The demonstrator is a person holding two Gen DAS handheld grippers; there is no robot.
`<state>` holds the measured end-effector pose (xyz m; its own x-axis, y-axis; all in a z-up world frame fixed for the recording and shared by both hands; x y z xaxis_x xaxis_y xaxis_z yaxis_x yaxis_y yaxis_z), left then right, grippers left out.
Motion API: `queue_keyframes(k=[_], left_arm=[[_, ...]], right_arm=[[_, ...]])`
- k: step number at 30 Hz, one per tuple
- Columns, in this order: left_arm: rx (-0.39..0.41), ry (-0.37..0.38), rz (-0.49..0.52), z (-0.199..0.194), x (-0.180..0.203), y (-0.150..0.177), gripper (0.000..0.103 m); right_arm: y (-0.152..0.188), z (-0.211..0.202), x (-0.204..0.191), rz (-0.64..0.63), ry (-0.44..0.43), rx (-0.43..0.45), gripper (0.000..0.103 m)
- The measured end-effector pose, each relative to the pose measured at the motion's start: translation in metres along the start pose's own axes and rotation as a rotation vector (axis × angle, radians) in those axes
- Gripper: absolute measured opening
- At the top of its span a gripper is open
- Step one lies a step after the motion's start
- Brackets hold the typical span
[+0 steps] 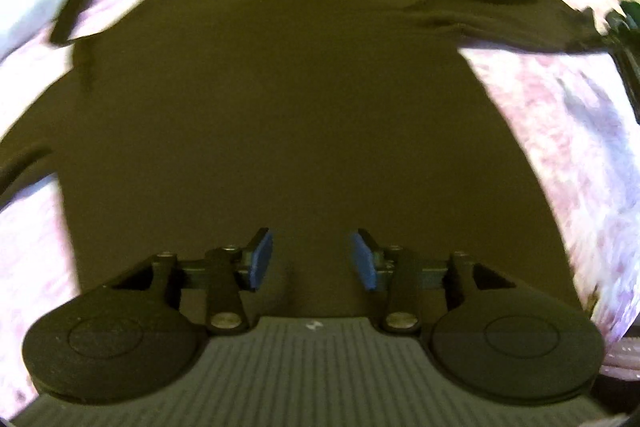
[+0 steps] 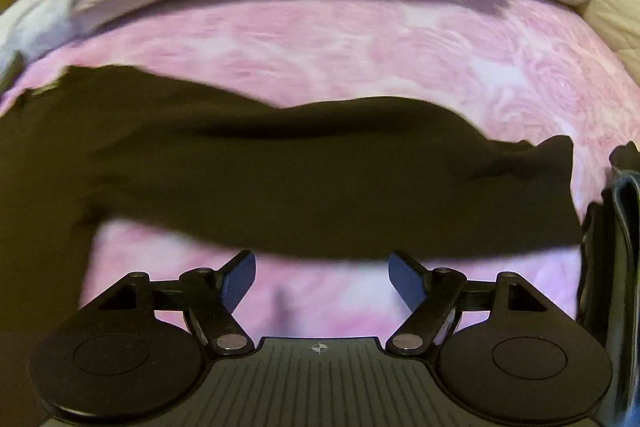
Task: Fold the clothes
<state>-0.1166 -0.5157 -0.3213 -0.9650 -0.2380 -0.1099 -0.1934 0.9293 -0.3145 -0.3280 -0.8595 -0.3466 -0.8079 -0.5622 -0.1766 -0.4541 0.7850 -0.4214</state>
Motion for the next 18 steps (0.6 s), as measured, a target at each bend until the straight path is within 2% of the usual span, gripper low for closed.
queue_keyframes(k=[2, 4, 5, 8, 9, 12, 14, 15, 16, 18], left_arm=[[0.018, -0.034, -0.023, -0.026, -0.025, 0.025, 0.053], [0.040, -0.069, -0.044, -0.050, -0.054, 0.050, 0.065], [0.050, -0.084, -0.054, -0.060, -0.070, 0.063, 0.065], [0.079, -0.109, -0.074, -0.086, -0.123, 0.101, 0.069], [0.089, -0.112, -0.072, -0.093, -0.141, 0.113, 0.076], [0.133, -0.114, -0.045, -0.114, -0.194, 0.145, 0.079], [0.150, -0.106, -0.032, -0.131, -0.228, 0.164, 0.080], [0.162, -0.101, -0.029, -0.142, -0.243, 0.172, 0.083], [0.182, -0.099, -0.024, -0.154, -0.254, 0.179, 0.088], [0.218, -0.115, -0.003, -0.173, -0.271, 0.193, 0.090]], right_arm=[[0.025, -0.023, -0.034, 0.023, -0.034, -0.027, 0.079], [0.051, -0.046, -0.069, 0.047, -0.068, -0.053, 0.084], [0.063, -0.057, -0.086, 0.059, -0.085, -0.066, 0.089], [0.097, -0.091, -0.140, 0.156, -0.126, -0.069, 0.094], [0.107, -0.101, -0.158, 0.170, -0.126, -0.060, 0.094], [0.134, -0.130, -0.212, 0.178, -0.102, -0.017, 0.102], [0.156, -0.154, -0.244, 0.176, -0.059, 0.036, 0.102], [0.165, -0.165, -0.258, 0.183, -0.035, 0.059, 0.102], [0.177, -0.175, -0.273, 0.198, -0.031, 0.075, 0.102], [0.200, -0.190, -0.302, 0.206, -0.052, 0.089, 0.102]])
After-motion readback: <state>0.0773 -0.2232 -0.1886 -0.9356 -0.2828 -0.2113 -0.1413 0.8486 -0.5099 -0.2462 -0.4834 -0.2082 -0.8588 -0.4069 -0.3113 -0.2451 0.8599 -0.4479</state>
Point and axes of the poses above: each gripper's, at about its wrist camera, not at the fingertips, and z roughly the way its jaws point, x to its right, y to its underside, the point moved 6 cm from there along z, roughly the way its jaws point, and after that the axes turned 12 degrees about z, right-handed, at the moved point
